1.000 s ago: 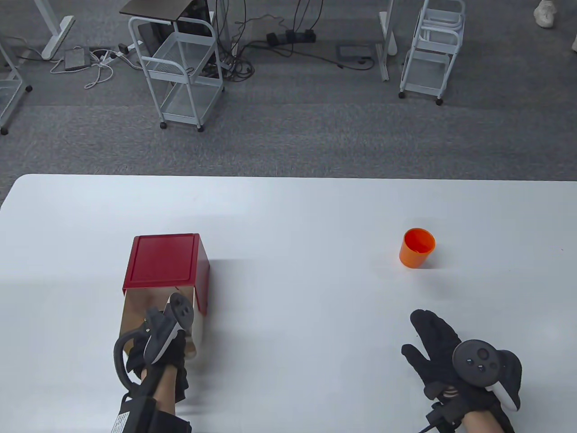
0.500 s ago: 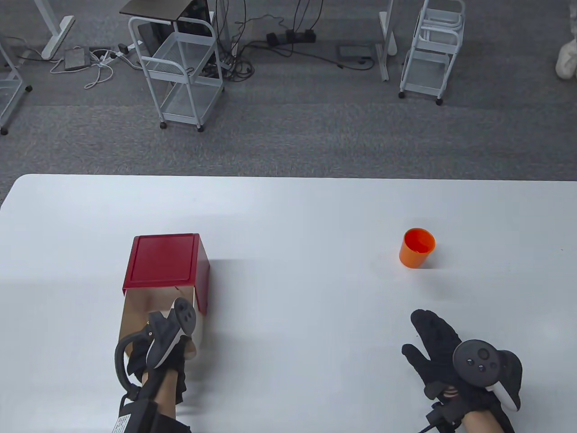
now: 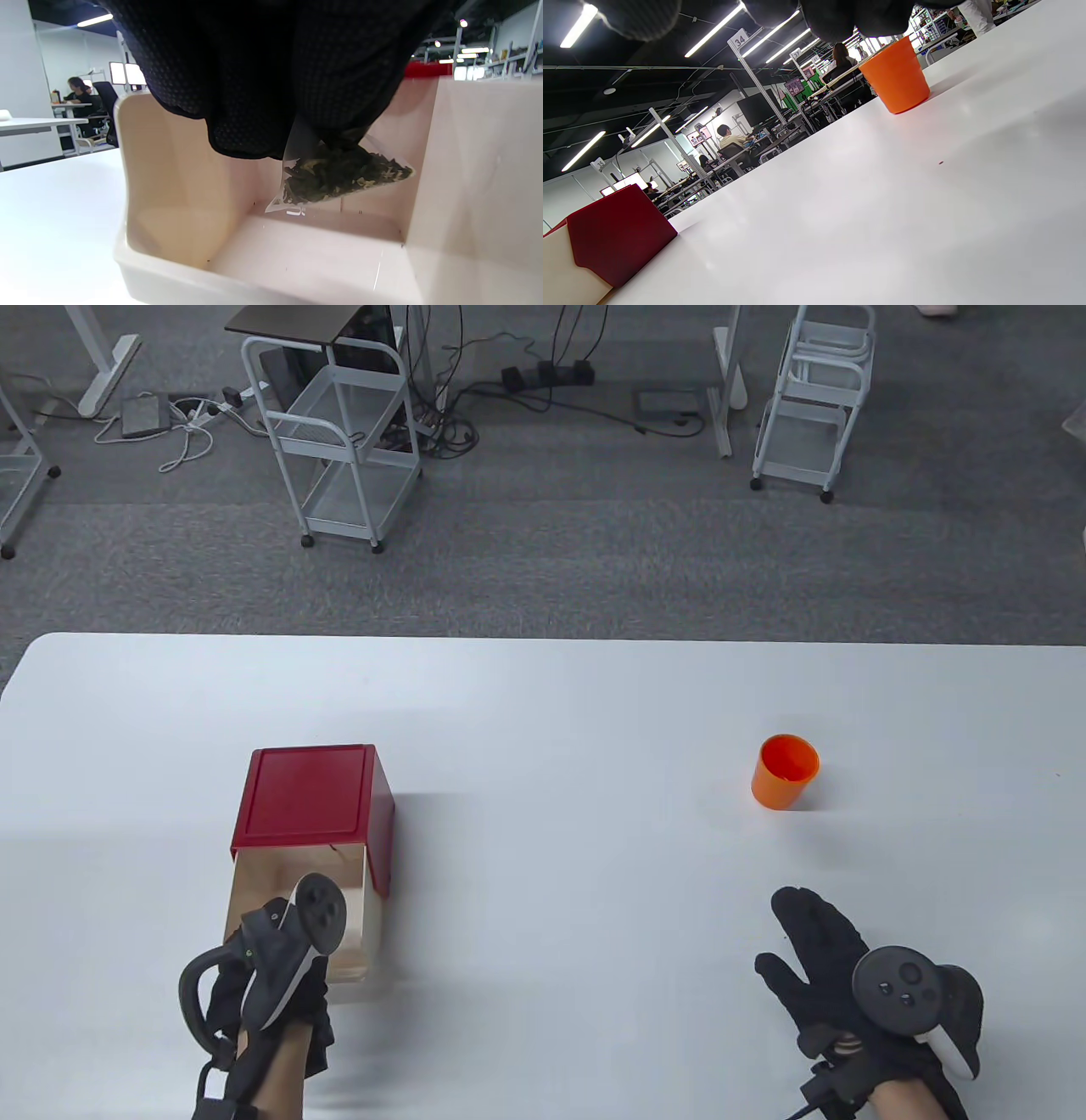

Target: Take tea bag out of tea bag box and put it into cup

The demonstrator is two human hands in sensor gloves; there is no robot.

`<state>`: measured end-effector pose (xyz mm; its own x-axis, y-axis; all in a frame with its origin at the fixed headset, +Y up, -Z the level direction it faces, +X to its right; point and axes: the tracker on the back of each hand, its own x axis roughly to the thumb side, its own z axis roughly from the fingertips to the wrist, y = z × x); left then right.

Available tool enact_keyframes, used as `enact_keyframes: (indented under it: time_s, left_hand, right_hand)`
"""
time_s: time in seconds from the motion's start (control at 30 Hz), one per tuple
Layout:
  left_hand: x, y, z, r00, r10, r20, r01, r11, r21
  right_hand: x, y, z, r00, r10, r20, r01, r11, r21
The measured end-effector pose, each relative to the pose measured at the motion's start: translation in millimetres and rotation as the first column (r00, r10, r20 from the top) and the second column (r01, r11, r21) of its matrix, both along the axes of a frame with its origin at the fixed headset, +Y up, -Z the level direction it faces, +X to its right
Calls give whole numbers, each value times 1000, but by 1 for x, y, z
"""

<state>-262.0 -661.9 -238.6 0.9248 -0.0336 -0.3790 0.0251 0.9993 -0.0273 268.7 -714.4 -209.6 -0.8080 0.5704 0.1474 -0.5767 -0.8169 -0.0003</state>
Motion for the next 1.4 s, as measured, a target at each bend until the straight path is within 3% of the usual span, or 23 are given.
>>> enact_keyframes:
  time_s: [0.3,0.57,1.0,1.4]
  left_hand:
    - [5,36,11,996,84,-2,-83,982,169]
    - [58,46,3,987,86,137,-111,975,192]
    - [158,34,-15,910,193,367,-233,970,67]
    - [229,-18,-21,859,194,473,-154,980,-122]
  right_hand:
    - [-1,0,0,1000,1,-6,-1,1000,3]
    - [-1,0,0,1000,-3,-3,3,1000,1]
    - [-1,0,0,1000,-1,-3,1,1000,-5]
    - [-2,0,0,1000,5,-4,-5,1000,-14]
